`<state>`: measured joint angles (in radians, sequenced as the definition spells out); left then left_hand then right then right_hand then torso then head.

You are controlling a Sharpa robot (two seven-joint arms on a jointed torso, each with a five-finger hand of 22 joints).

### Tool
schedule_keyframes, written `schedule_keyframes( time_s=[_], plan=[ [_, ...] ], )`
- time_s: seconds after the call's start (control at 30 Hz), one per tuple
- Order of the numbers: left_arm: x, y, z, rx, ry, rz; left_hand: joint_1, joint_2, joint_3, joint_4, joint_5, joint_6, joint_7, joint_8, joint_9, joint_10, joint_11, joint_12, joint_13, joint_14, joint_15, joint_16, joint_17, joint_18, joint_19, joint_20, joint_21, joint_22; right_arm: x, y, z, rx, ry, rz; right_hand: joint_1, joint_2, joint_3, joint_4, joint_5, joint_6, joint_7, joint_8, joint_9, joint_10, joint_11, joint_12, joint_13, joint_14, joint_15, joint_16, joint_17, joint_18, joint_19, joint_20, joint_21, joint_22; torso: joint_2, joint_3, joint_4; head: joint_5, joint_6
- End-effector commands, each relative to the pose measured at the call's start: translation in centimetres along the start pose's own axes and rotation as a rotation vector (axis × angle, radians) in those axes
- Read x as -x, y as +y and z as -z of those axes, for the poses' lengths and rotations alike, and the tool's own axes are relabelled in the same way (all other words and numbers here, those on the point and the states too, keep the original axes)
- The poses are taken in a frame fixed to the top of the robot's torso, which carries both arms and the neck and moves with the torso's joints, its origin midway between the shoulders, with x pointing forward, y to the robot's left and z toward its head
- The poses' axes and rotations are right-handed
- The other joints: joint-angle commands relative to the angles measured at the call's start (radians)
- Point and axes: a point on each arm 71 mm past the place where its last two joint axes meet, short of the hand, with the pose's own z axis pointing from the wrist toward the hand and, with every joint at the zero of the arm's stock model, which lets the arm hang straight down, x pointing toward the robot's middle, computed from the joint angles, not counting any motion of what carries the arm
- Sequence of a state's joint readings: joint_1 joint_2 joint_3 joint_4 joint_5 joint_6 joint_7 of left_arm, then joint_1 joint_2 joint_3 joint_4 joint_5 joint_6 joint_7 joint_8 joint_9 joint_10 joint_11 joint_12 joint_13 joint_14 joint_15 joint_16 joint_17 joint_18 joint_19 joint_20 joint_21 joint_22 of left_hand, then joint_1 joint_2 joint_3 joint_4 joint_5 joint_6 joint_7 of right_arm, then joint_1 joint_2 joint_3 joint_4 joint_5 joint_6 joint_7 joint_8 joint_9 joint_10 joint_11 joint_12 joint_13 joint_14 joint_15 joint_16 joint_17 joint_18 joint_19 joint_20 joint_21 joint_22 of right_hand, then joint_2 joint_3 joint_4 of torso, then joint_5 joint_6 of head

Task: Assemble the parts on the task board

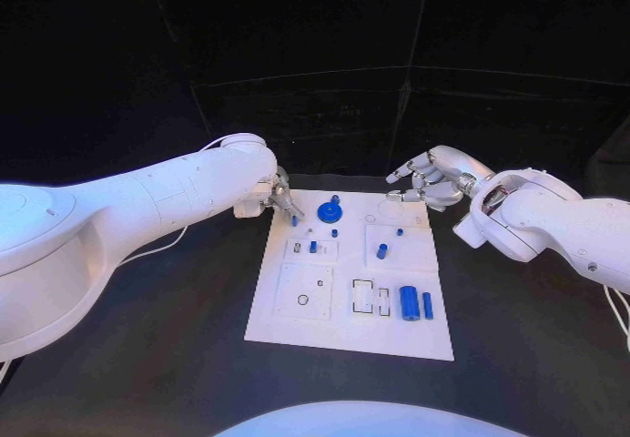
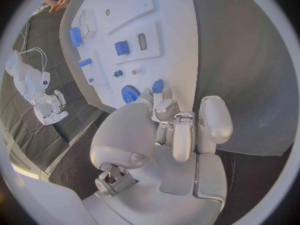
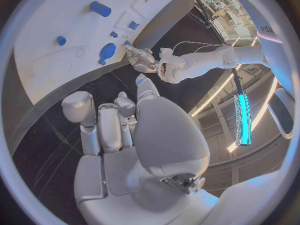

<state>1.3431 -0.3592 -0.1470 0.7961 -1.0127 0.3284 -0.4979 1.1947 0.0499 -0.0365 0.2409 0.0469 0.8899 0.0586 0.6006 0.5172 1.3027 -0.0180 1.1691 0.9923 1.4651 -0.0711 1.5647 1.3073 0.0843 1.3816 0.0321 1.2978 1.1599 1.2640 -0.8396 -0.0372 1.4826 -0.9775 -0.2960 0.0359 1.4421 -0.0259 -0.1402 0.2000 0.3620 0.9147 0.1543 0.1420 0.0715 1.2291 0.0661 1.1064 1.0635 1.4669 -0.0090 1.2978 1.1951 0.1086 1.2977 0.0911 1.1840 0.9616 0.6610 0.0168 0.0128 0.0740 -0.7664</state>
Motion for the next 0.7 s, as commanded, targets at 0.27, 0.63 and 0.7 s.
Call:
schedule_keyframes(
  time_s=[0.27, 0.63, 0.7],
  plan=[
    [-0.07, -0.19, -0.04, -0.026, 0.014, -0.006, 0.040, 0.020, 0.017, -0.025, 0.002, 0.009, -0.003, 0.006, -0.004, 0.005, 0.000, 0.006, -0.001, 0.106, -0.007, 0.006, 0.263, 0.004, 0.003, 0.001, 0.004, 0.000, 0.06, 0.22, -0.05, 0.010, -0.006, 0.002, 0.000, 0.013, -0.005, -0.002, 0.003, -0.008, 0.000, 0.007, -0.001, -0.006, -0.001, 0.003, 0.001, 0.024, -0.006, -0.004, 0.001, 0.009, 0.001, -0.001, -0.006, -0.001, 0.000, 0.0009, 0.0009, 0.000, -0.003],
    [-0.39, -0.45, -0.04, -0.046, 0.040, 0.008, 0.091, 0.042, 0.049, -0.074, 0.000, 0.011, -0.004, 0.003, -0.012, 0.006, -0.002, 0.004, -0.002, 0.106, -0.009, 0.006, 0.263, 0.003, 0.004, -0.003, 0.005, 0.006, 0.05, 0.24, -0.06, 0.011, -0.005, 0.001, 0.000, 0.013, -0.005, -0.002, 0.003, -0.008, 0.000, 0.007, -0.001, -0.006, -0.001, 0.003, 0.001, 0.024, -0.006, -0.004, 0.001, 0.009, 0.001, -0.001, -0.006, -0.001, 0.000, 0.0006, 0.0005, 0.000, -0.004],
    [-0.38, -0.43, -0.04, -0.045, 0.038, 0.010, 0.079, 0.036, 0.041, -0.070, 0.000, 0.013, -0.003, 0.003, -0.012, 0.006, 0.000, 0.004, -0.003, 0.106, -0.008, 0.006, 0.263, 0.003, 0.004, -0.002, 0.006, 0.007, 0.03, 0.25, -0.06, 0.012, -0.004, 0.001, 0.002, 0.014, -0.004, -0.003, 0.005, -0.007, 0.000, 0.007, -0.001, -0.006, -0.002, 0.003, 0.000, 0.024, -0.006, -0.006, -0.001, 0.009, 0.000, -0.001, -0.007, -0.003, 0.001, 0.0005, 0.0010, -0.001, -0.004]
  ],
)
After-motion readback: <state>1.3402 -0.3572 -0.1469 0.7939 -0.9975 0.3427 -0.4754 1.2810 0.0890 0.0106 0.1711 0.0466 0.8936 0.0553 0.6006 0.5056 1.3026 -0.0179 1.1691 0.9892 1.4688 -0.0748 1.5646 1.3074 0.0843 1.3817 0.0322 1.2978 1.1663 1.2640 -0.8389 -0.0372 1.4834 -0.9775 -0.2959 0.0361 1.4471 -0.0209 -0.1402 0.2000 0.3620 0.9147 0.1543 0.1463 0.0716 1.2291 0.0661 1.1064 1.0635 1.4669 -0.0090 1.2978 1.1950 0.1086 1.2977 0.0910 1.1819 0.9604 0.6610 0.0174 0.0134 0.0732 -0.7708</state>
